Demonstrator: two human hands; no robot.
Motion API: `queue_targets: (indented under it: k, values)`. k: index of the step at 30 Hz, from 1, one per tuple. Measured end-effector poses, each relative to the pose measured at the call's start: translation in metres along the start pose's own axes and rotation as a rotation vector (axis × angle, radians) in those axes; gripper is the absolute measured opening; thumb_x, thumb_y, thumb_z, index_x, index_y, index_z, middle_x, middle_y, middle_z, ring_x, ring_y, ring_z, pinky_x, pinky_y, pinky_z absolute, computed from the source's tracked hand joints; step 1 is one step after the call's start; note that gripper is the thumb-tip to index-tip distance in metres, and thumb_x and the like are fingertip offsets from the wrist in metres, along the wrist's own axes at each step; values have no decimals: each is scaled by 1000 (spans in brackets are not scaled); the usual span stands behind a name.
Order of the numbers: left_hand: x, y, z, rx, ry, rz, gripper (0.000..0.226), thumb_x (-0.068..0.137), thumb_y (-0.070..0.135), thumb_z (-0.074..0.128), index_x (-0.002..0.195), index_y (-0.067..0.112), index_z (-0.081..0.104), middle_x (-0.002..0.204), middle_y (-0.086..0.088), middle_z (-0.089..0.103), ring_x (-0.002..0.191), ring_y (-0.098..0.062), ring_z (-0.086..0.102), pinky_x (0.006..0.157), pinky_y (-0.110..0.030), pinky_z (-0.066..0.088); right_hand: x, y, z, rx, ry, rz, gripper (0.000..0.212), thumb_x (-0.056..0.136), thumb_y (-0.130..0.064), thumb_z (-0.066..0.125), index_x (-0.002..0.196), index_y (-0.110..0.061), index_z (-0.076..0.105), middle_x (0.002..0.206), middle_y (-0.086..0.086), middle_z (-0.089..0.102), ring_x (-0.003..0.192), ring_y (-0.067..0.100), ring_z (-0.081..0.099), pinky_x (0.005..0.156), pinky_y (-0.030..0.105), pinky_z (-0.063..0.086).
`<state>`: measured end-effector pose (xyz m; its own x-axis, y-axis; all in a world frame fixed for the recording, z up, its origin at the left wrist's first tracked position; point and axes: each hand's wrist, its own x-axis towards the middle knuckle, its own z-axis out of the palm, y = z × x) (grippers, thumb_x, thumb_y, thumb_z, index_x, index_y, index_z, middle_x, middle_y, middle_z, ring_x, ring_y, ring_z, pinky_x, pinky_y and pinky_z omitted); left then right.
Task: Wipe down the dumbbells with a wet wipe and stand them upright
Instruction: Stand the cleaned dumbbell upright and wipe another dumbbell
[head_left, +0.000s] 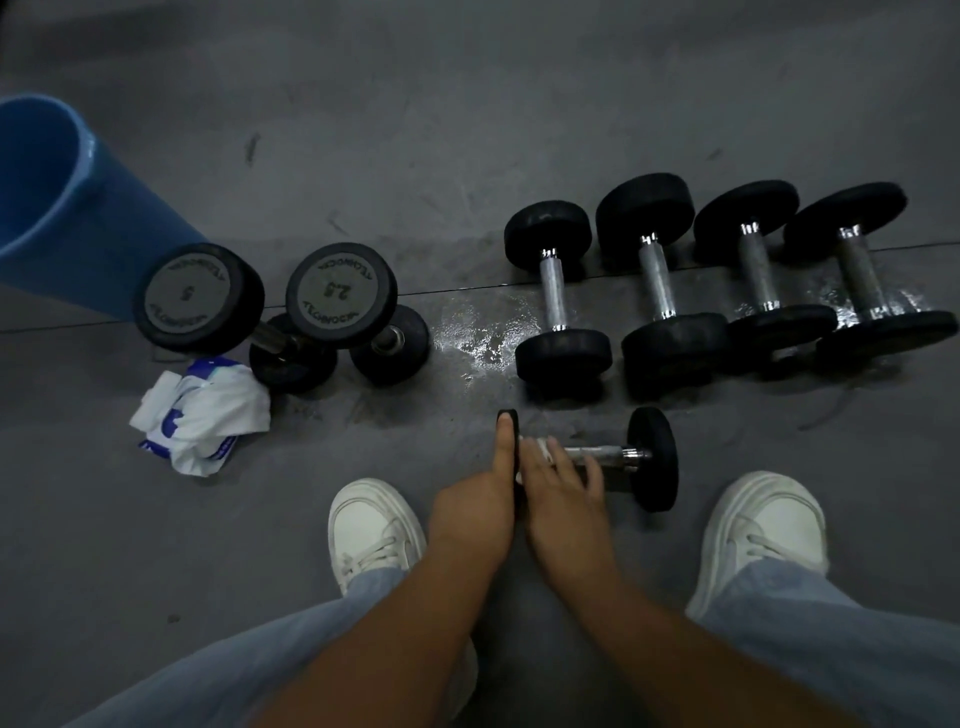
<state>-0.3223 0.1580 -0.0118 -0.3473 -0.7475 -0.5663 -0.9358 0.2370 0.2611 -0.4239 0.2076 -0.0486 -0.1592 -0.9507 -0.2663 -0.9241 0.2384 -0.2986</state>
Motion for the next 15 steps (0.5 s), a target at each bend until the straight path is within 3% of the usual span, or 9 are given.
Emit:
queue_targets:
  k: [3,7,11,15]
  values:
    - [3,0,-2,17,-14,1,90,99,28,45,147,34,-32,110,-12,70,94,-31,68,80,-37,48,17,-2,-1,2,-72,77,50,89,-25,46,138,-24,49,134,-8,58,139,18,38,111,46,5]
    - [-2,1,-1,38,-15,1,89,100,24,41,147,32,-34,112,-12,69,96,-30,68,80,-38,47,-7,-14,4,37,16,82,54,81,-25,41,132,-15,56,123,-3,66,125,17,55,105,46,21]
    - [3,0,-2,48,-11,-1,92,98,24,44,147,33,-33,113,-12,69,98,-30,68,82,-38,48,20,-7,1,-15,1,128,60,84,-23,37,143,-16,43,133,-2,60,136,19,43,110,46,7]
    - [-4,3,-2,33,-17,-4,87,101,26,40,146,32,-35,111,-12,69,96,-30,68,80,-38,47,-14,-19,0,76,-48,88,53,87,-23,45,140,-23,47,136,-7,56,137,16,41,110,45,7]
